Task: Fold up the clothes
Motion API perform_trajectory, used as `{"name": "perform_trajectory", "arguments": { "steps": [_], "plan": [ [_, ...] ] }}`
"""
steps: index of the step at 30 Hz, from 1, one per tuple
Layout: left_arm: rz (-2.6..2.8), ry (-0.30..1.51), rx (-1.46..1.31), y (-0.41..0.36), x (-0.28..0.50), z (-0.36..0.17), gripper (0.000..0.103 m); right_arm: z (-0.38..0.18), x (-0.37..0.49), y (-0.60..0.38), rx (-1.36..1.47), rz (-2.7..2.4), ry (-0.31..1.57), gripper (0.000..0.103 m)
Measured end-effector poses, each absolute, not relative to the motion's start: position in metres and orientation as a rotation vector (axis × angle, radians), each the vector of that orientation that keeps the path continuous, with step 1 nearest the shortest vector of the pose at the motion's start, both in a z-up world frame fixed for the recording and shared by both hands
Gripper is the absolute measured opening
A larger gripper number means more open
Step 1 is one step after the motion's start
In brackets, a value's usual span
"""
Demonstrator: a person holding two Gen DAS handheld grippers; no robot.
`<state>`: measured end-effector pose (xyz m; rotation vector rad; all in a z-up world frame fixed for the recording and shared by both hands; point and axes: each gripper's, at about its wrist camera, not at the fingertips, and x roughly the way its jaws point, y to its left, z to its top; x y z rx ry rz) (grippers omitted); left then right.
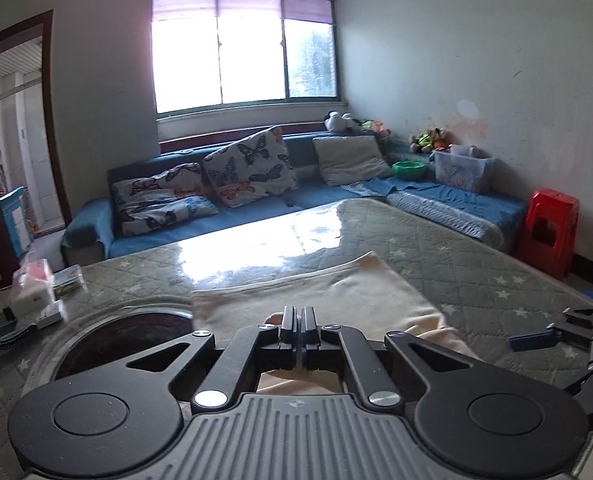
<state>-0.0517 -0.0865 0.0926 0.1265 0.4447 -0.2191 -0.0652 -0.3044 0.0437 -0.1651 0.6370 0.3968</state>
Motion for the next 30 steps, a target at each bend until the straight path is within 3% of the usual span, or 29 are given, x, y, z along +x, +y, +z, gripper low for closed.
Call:
{"name": "perform_trajectory", "arguments": {
  "steps": [11,13,15,17,30],
  "plan": [
    [-0.149,0.559,0.171,-0.072,-0.040,0.059,0.008,0.065,-0.044,-0.326,-0.062,0.361,0.601,0.076],
    [-0.190,0.540,0.180,-0.077,-0.040,0.058,0.008,0.066,-0.031,-0.323,-0.046,0.342,0.599,0.060],
    [-0.212,0.547,0.194,-0.082,-0.035,0.049,0.008,0.064,-0.018,-0.319,0.005,0.367,0.624,0.037],
    [-0.238,0.597,0.187,-0.084,-0.026,0.035,0.008,0.061,-0.010,-0.313,0.031,0.406,0.643,0.025],
    [-0.296,0.620,0.286,-0.062,-0.061,0.020,0.010,0.046,-0.043,-0.302,-0.150,0.479,0.673,0.025]
  ]
}}
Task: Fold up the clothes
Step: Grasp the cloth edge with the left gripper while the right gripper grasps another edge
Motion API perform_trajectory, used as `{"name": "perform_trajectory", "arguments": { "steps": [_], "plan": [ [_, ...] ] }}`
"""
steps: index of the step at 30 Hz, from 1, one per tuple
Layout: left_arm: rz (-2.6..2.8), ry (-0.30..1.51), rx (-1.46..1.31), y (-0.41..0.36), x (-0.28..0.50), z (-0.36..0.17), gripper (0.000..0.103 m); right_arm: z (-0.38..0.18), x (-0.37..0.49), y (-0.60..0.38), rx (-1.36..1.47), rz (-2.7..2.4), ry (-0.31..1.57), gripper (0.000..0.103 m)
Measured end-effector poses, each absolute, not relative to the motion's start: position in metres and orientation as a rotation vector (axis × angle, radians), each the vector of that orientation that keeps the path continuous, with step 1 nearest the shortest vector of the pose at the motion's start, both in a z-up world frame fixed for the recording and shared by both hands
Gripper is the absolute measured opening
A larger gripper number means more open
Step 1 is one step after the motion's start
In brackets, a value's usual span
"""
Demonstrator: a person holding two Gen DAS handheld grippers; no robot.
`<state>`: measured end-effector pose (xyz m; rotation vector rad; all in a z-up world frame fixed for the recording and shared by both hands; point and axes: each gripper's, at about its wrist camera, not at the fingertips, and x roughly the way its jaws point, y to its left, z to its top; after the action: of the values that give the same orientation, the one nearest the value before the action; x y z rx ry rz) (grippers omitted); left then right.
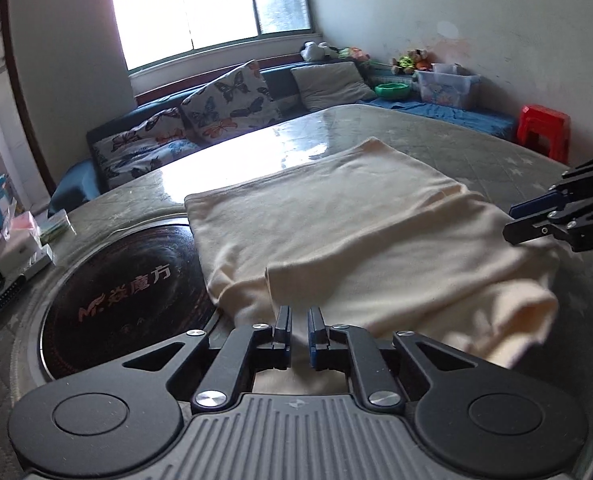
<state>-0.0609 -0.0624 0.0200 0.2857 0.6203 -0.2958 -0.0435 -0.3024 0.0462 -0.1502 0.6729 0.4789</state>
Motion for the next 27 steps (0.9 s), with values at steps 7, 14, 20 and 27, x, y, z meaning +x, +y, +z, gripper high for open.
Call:
{"name": "perform_trajectory", "arguments": {
  "steps": [7,14,20,27],
  "plan": [
    [-0.387,0.515,0.516,-0.064,-0.121,0.018,0.049,0.050,-0.066,-0.310,-0.173,0.480,0.661,0.039],
    [-0.451,0.438,0.647,-0.093,-0.130,-0.004,0.049,0.054,-0.086,-0.296,-0.328,0.530,0.642,0.057],
    [-0.484,0.419,0.596,-0.099,-0.119,-0.001,0.017,0.049,-0.112,-0.283,-0.530,0.568,0.593,0.073],
    [-0.461,0.437,0.410,-0.084,-0.087,0.029,0.010,0.043,-0.107,-0.265,-0.592,0.623,0.545,0.072]
  ]
}}
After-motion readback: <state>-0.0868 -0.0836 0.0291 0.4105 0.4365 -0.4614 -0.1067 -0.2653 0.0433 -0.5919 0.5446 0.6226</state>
